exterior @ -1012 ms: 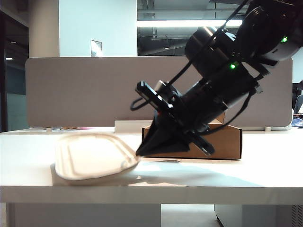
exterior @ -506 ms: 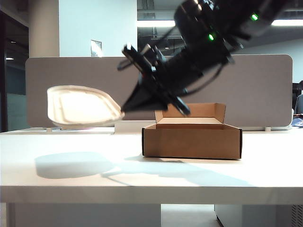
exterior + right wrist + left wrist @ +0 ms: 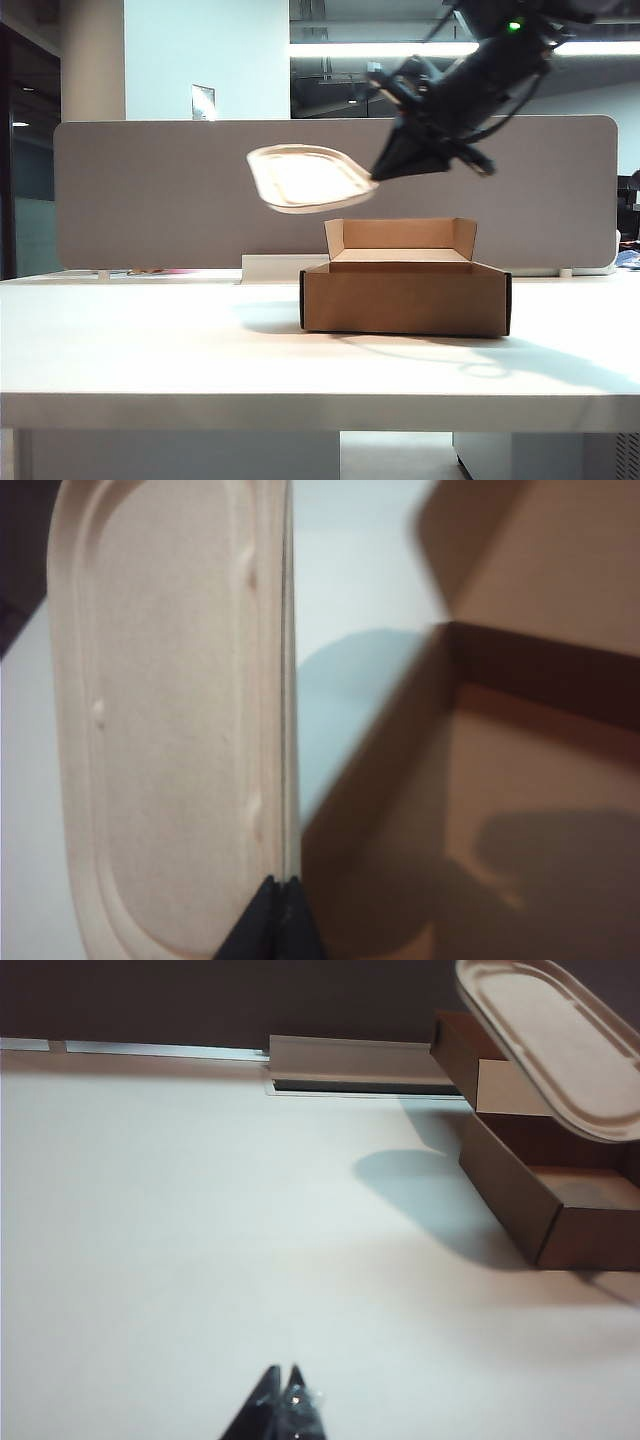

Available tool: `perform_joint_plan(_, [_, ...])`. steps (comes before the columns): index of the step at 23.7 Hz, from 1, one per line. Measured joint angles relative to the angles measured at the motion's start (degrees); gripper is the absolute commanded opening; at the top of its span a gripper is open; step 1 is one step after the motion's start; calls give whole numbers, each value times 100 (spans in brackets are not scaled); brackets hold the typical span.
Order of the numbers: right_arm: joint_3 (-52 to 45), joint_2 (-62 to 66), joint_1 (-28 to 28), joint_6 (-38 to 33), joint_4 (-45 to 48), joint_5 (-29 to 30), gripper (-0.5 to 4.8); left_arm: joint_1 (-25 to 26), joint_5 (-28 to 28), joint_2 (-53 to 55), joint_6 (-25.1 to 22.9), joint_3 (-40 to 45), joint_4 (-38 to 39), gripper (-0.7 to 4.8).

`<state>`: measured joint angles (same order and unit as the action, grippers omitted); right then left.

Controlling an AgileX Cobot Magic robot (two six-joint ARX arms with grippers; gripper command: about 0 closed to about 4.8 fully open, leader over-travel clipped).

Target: Pick up the lid and place it into the paper box.

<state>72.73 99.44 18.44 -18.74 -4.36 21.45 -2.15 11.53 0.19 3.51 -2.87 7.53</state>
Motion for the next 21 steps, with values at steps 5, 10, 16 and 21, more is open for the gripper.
perform_joint_plan(5, [-2,4,-411,623,-584,-409,-5,0,0,0,0,0,0,-5])
perform_joint_plan(10, [-2,4,-487,2076,-1318,-1202,-5,0,0,0,0,0,0,-5])
perform_joint_plan(16, [-2,4,-501,2741,-1569,-1777,100,0,0,0,0,0,0,-5])
perform_joint_plan(21, [-2,2,-498,2741,-1681,-1768,369,0,0,0,0,0,0,-5])
